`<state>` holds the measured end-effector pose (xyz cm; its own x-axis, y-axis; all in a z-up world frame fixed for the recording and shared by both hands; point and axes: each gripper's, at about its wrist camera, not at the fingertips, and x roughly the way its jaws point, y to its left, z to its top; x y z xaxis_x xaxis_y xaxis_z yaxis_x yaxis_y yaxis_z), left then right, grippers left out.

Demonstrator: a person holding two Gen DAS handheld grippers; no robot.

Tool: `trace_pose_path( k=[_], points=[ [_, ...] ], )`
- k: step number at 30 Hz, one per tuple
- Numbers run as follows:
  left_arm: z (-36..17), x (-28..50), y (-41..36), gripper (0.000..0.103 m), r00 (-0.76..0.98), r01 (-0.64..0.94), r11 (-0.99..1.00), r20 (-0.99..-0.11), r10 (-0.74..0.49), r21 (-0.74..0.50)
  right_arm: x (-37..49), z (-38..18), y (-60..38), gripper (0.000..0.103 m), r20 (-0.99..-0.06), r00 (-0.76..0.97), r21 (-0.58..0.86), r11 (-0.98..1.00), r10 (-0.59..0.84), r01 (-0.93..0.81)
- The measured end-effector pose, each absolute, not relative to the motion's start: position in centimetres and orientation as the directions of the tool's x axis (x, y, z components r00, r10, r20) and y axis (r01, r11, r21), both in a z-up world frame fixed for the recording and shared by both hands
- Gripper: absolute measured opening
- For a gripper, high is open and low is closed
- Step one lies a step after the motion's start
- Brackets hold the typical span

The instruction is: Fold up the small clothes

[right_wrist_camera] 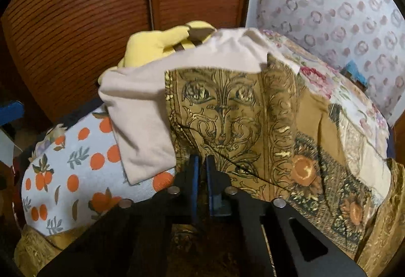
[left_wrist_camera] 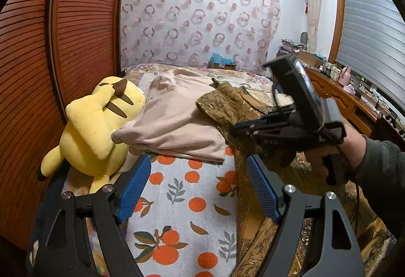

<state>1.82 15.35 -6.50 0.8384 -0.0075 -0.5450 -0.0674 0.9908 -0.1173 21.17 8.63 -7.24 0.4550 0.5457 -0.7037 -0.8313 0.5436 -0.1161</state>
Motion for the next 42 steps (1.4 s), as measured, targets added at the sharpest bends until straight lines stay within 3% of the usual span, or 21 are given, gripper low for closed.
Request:
trace_pose_path(
  k=[6,11,12,14,15,16,24,31,32,34,37,42],
  points=[
    [-7.0,2.2,14.2,0.079,0.832,-0.052,0.992,-0.554,-0.022,-0.117,20.7,-2.8,3.4,0.004,-0.583,0.506,-0.041,0.599,0.636,-0.800],
    [-7.1,2.5,13.1,0.079,0.830,-0.030,0.992,-0.556,-0.042,-0.120,21.2,-1.0,-4.1,0.004,-0.513,0.617,-0.009,0.716,0.596,-0.699],
    [-7.2,2.6,12.9,0.079,0.829,-0.027,0.992,-0.557,-0.044,-0.119,21.4,-1.2,-5.2,0.009,-0.516,0.636,-0.015,0.736,0.574,-0.677],
    [-7.3,3.1,12.3,0.079,0.827,-0.021,0.993,-0.561,-0.049,-0.119,22.0,-1.9,-7.0,0.030,-0.535,0.673,-0.057,0.774,0.510,-0.631],
    [-7.3,3.3,11.9,0.079,0.826,-0.016,0.993,-0.561,-0.055,-0.120,22.3,-2.3,-7.9,0.048,-0.543,0.686,-0.067,0.790,0.484,-0.610],
    [-7.3,3.4,11.8,0.079,0.826,-0.011,0.993,-0.561,-0.060,-0.121,22.2,-2.4,-8.3,0.057,-0.546,0.689,-0.064,0.796,0.476,-0.602],
    [-7.6,5.2,9.9,0.079,0.809,0.028,0.993,-0.582,-0.088,-0.111,22.8,-4.5,-9.7,0.058,-0.582,0.652,0.009,0.805,0.486,-0.593],
    [-7.5,6.6,8.6,0.079,0.803,0.065,0.992,-0.585,-0.115,-0.106,22.8,-4.6,-11.4,0.059,-0.589,0.653,-0.017,0.800,0.476,-0.599],
    [-7.5,6.9,8.4,0.079,0.802,0.073,0.992,-0.585,-0.122,-0.106,22.6,-4.7,-11.9,0.061,-0.587,0.659,-0.028,0.803,0.469,-0.596],
    [-7.5,7.6,8.1,0.079,0.802,0.088,0.991,-0.583,-0.131,-0.102,22.7,-4.9,-12.8,0.075,-0.587,0.671,-0.048,0.808,0.453,-0.587],
    [-7.4,9.4,8.1,0.079,0.793,0.111,0.988,-0.589,-0.152,-0.106,23.5,-6.2,-14.0,0.076,-0.606,0.686,-0.075,0.829,0.404,-0.554],
    [-7.5,13.2,8.1,0.060,0.753,0.143,0.982,-0.630,-0.190,-0.125,24.9,-7.7,-15.5,0.076,-0.636,0.691,-0.067,0.867,0.345,-0.494]
  ],
)
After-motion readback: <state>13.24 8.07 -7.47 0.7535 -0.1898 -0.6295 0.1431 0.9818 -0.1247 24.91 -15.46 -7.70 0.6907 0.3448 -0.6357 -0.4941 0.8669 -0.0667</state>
